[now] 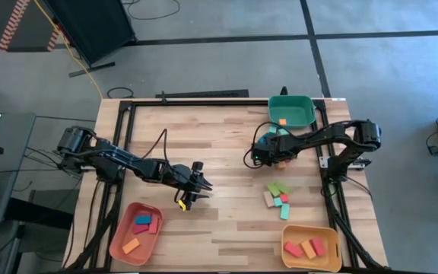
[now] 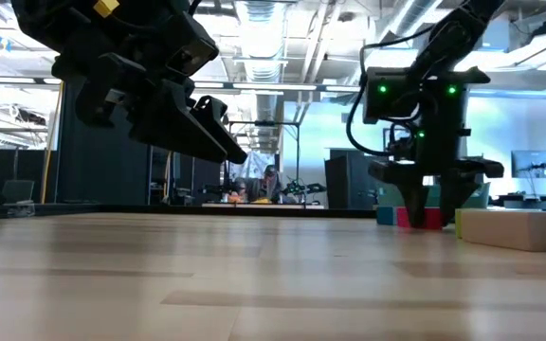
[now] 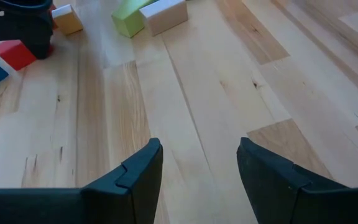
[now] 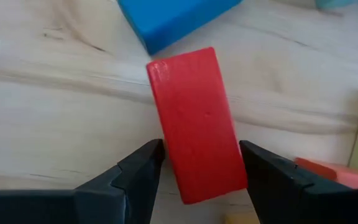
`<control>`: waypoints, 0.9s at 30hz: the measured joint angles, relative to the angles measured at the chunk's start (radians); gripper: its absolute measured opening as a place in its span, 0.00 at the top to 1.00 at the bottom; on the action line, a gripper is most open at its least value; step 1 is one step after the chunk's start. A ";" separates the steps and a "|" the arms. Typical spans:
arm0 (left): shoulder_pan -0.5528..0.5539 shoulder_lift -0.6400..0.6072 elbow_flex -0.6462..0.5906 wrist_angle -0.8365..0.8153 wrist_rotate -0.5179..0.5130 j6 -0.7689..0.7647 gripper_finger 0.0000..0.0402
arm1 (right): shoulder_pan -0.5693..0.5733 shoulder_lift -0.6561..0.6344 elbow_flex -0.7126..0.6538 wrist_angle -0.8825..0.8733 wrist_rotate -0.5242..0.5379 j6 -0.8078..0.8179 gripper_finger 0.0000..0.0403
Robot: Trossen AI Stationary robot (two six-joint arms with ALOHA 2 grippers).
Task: Sort blocks by size
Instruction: Put the large red rectangular block into the yellow bin
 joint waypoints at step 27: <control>0.000 -0.001 0.000 0.000 0.000 -0.002 0.51 | -0.003 -0.001 -0.003 0.047 0.075 -0.116 0.61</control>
